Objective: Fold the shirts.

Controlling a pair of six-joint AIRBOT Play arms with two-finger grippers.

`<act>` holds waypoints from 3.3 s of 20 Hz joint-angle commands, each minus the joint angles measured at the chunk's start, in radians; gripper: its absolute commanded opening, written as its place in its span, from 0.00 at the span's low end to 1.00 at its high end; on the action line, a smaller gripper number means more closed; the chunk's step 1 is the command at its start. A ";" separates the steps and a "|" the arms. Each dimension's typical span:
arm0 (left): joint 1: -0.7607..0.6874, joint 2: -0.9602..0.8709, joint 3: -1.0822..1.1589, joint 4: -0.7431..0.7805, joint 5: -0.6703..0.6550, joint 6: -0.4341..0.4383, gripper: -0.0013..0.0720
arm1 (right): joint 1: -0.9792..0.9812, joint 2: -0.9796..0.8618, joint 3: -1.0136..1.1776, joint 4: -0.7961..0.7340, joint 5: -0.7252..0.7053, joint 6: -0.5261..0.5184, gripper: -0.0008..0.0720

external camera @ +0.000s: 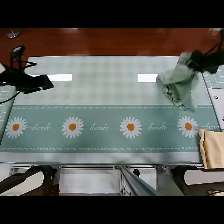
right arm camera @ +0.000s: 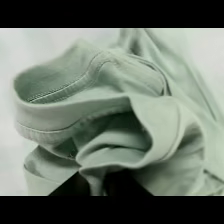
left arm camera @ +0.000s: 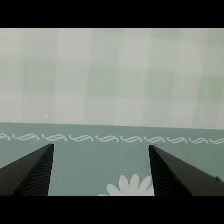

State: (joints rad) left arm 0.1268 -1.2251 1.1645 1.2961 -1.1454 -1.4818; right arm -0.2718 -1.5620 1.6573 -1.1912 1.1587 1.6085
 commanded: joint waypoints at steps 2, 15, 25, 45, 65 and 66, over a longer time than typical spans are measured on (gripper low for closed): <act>0.060 0.224 -0.146 -0.333 -0.042 0.167 0.98 | 0.050 0.177 0.209 0.031 -0.046 -0.045 0.05; -0.021 0.402 -0.465 -0.466 0.080 0.244 0.98 | 0.422 0.500 0.409 0.004 0.121 -0.119 0.05; -0.021 0.402 -0.465 -0.409 0.245 0.251 0.98 | 0.944 0.243 -0.328 0.070 -0.288 0.085 0.05; -0.061 0.101 -0.529 -0.717 -0.047 0.270 0.98 | -0.037 0.527 -0.794 0.037 0.086 -0.126 0.86; -0.095 -0.044 -0.365 -0.886 0.032 0.441 0.04 | 0.193 0.207 -0.914 0.468 -0.173 -0.232 0.86; -0.096 -0.044 -0.365 -0.886 0.032 0.441 0.04 | 0.222 0.174 -0.882 0.468 -0.172 -0.220 0.86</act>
State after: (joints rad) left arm 0.0189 -1.2694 0.7818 0.4118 -1.0851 -1.0462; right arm -0.1314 -1.2900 0.7128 -0.7540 0.9947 1.3666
